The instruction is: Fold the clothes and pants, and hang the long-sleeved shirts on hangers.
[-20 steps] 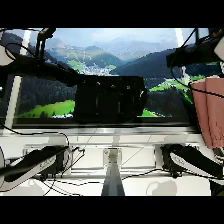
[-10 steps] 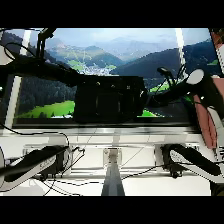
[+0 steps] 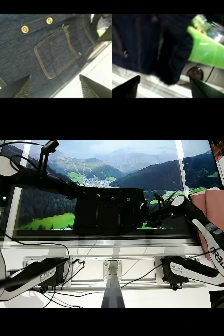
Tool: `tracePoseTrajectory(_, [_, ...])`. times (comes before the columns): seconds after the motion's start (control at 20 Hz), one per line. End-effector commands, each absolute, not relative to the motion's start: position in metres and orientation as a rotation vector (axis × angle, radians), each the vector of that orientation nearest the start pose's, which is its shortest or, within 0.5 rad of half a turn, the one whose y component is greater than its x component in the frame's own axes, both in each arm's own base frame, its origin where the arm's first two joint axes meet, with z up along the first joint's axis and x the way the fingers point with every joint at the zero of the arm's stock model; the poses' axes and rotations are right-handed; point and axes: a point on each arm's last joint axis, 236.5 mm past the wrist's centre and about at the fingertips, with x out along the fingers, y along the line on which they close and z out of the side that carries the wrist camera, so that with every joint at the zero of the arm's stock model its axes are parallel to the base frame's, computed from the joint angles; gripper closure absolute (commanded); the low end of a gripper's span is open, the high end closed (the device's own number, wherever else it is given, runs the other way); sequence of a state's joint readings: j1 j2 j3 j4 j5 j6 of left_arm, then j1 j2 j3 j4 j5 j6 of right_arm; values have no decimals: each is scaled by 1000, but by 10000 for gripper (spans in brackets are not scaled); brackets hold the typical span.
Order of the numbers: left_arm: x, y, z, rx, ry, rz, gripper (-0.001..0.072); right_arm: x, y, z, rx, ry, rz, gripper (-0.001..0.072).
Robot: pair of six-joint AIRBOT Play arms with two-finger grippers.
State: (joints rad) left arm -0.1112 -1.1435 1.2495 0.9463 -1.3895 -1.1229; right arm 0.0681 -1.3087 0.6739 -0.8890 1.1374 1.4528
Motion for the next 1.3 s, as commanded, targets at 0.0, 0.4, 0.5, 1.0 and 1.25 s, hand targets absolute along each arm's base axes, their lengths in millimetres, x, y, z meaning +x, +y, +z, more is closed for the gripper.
tracePoseTrajectory(0.0, [327,-168,105,-37,1141,-793,10,251,158,-110,697,1674,272,324])
tracePoseTrajectory(0.4, [344,-132,64,36,1233,-676,14,300,196,-65,816,1447,500,685])
tracePoseTrajectory(0.5, [348,-100,59,30,1257,-598,30,317,197,-50,764,1380,548,685])
tracePoseTrajectory(1.0, [238,-68,-67,-544,1523,-571,77,338,193,-43,720,1305,543,684])
tracePoseTrajectory(1.25, [221,-90,-102,-689,1511,-514,77,340,192,-43,720,1297,536,685])
